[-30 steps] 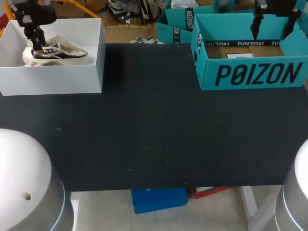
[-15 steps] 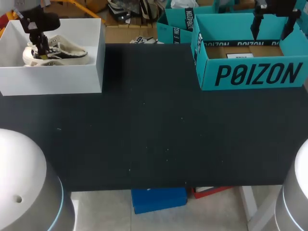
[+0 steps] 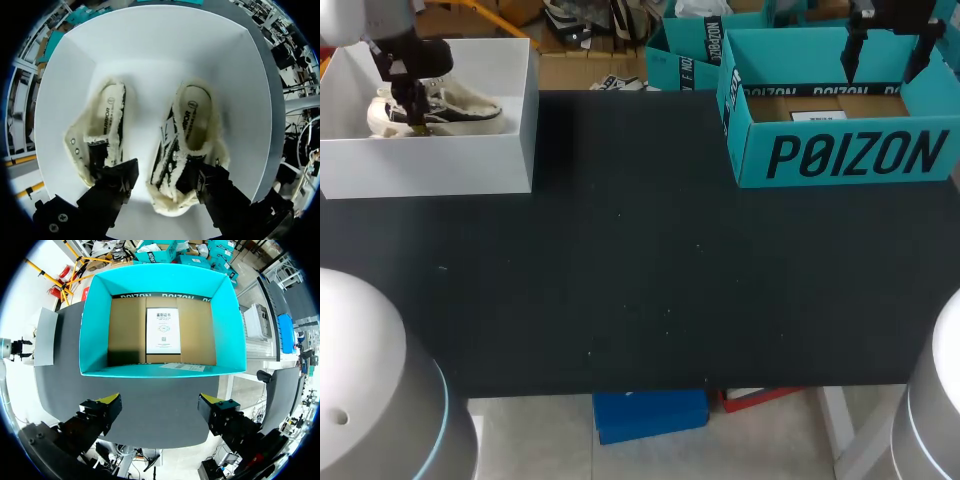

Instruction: Take the shoe out of the shoebox, open the shoe tongue, remove and reinsert the insole, then place the shoe into the shoebox

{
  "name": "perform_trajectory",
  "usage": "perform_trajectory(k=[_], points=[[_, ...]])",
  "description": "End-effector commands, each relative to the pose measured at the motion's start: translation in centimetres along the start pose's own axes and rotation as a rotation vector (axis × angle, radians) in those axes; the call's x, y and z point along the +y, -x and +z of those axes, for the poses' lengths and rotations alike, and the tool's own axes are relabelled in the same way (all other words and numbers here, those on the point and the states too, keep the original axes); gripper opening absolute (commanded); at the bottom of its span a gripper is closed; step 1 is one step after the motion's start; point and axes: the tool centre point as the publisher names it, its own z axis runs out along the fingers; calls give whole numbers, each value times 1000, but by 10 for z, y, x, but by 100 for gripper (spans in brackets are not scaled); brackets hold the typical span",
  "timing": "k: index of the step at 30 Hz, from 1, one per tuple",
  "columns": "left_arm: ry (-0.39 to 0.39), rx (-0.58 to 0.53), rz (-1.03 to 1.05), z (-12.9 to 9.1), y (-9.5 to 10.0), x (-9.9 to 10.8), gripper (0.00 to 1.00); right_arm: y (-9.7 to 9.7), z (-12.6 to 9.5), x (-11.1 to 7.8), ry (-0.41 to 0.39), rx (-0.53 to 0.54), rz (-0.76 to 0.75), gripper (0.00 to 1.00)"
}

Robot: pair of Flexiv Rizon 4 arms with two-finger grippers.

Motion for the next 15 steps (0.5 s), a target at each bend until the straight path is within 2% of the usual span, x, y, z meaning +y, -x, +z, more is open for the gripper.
perform_trajectory(k=[1,15], points=[[1,-9,3,18,5,1,65,0,0,0,0,0,0,100],[6,24,-12,47,10,4,57,0,0,0,0,0,0,100]])
